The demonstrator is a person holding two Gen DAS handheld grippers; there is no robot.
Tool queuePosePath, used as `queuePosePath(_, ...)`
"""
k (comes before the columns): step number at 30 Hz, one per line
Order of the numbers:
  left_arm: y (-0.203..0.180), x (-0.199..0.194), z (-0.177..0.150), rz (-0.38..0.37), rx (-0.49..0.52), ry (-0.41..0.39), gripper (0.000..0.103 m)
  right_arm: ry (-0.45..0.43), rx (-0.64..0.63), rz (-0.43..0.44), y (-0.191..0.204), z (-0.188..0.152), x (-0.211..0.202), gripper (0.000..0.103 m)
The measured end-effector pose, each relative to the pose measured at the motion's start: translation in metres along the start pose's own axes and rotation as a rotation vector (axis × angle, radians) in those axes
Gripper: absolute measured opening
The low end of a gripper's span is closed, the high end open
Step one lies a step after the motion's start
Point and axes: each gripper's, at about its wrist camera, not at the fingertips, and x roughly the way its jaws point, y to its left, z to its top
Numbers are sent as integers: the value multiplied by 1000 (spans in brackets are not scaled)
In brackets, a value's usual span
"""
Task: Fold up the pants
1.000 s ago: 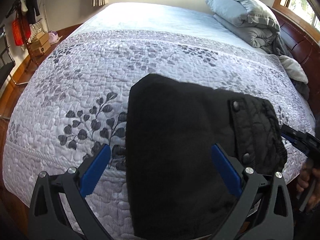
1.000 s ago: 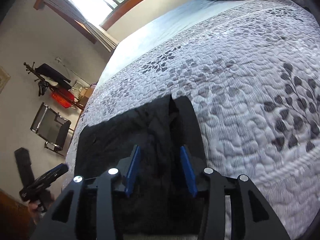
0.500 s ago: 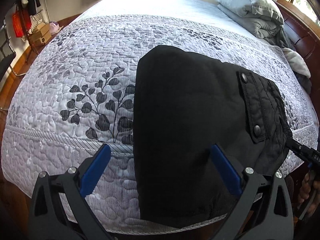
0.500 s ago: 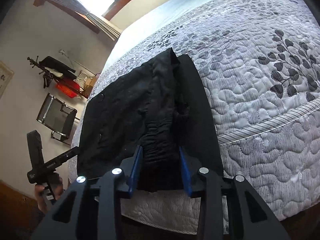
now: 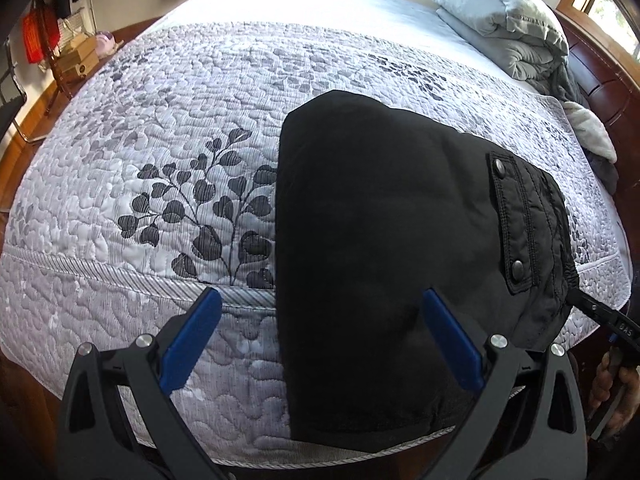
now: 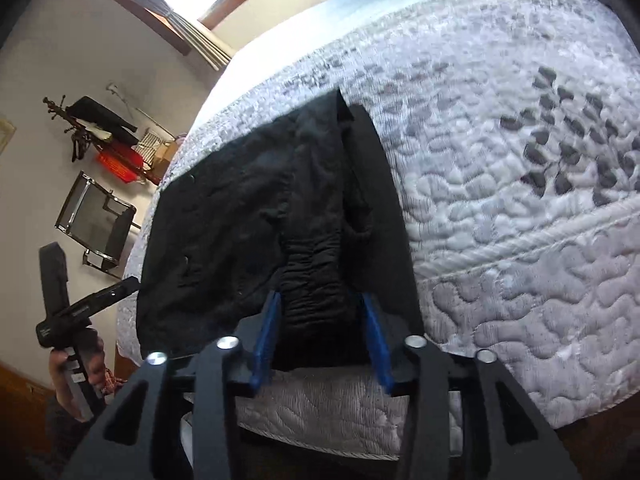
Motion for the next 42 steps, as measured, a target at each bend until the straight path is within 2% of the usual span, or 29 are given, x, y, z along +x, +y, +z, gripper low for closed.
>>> queuePosePath(1, 6, 0, 1, -15, -11, 6, 100, -17, -6, -1, 0, 1, -7, 57)
queuePosePath(3, 17, 0, 2, -45, -39, 23, 100, -44, -6, 5, -1, 3, -17, 62)
queuePosePath(5, 28, 4, 2, -90, -62, 57, 100, -63, 16, 24, -5, 6, -24, 77)
queuePosePath(6, 32, 6, 2, -106, -70, 71, 100, -73, 31, 33, -8, 7, -27, 79)
queuePosePath(11, 52, 22, -4, -185, -109, 136, 100, -59, 110, 71, -23, 13, -21, 82)
queuePosePath(16, 68, 46, -8, -418, -208, 236, 100, -40, 182, 139, -38, 14, -10, 84)
queuePosePath(19, 73, 66, -10, -497, -253, 296, 100, -31, 220, 173, -45, 14, -4, 85)
queuePosePath(22, 77, 79, -10, -567, -290, 323, 100, -16, 233, 177, -50, 15, 2, 85)
queuePosePath(26, 74, 86, -7, -606, -276, 330, 100, -2, 246, 191, -53, 15, 10, 87)
queuePosePath(30, 52, 94, -1, -686, -230, 366, 100, -2, 264, 204, -57, 17, 16, 87)
queuePosePath(34, 28, 106, 5, -650, -186, 394, 100, -4, 281, 237, -61, 18, 20, 93)
queuePosePath(37, 19, 111, 11, -626, -177, 406, 100, 12, 275, 250, -62, 20, 24, 94)
queuePosePath(42, 20, 109, 15, -670, -175, 408, 100, 67, 261, 229, -61, 21, 43, 96)
